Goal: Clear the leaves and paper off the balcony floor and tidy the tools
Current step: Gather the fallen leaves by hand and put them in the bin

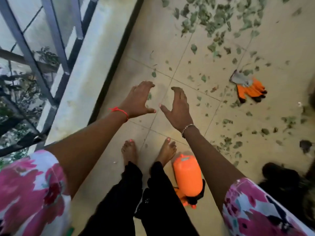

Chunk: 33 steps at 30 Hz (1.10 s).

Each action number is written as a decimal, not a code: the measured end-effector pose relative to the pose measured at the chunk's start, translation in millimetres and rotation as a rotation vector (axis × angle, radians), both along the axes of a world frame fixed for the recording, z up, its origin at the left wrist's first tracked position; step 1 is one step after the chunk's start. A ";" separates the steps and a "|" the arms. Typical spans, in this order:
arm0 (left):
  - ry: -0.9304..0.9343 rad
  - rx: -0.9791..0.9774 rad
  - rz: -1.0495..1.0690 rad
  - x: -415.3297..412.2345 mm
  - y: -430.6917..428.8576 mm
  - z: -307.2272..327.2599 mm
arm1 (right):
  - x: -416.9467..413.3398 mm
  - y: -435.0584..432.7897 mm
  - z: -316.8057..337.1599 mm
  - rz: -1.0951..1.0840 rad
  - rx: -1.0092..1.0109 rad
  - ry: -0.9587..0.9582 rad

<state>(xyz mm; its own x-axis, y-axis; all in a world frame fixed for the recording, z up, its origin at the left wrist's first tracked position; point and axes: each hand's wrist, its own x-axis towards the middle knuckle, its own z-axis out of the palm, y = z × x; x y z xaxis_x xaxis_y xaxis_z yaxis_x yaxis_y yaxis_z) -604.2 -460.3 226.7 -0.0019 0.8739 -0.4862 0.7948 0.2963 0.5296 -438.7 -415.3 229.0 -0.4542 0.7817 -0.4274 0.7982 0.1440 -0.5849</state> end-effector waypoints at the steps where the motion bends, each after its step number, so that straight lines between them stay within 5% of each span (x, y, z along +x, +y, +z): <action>1: 0.006 0.017 -0.032 -2.2 1.5 -17.2 | -3.1 -1.2 -16.6 -0.007 -0.002 0.023; 9: 0.032 0.037 -0.124 -34.8 12.0 -197.7 | -30.1 -11.7 -214.7 0.013 0.057 -0.007; 15: 0.195 0.181 -0.327 -67.4 26.5 -292.7 | -40.2 0.2 -312.4 0.169 0.413 -0.083; 21: 0.214 0.353 -0.254 -67.9 43.4 -312.8 | -69.3 38.5 -331.6 -0.165 0.624 -0.069; 27: 0.094 0.458 -0.285 -56.1 127.5 -319.7 | -99.5 119.3 -332.7 -0.331 0.628 -0.044; 33: 0.057 0.456 -0.398 -54.6 142.4 -313.4 | -81.8 121.5 -315.3 -0.332 0.547 0.352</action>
<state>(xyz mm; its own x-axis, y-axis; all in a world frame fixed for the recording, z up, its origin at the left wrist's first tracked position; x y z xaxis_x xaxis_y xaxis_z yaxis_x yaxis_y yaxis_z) -658.8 -317.9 -86.7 0.3527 0.9330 -0.0710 0.8288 -0.2763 0.4865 -520.6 -293.8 -86.3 -0.1951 0.9619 0.1916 0.6281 0.2725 -0.7288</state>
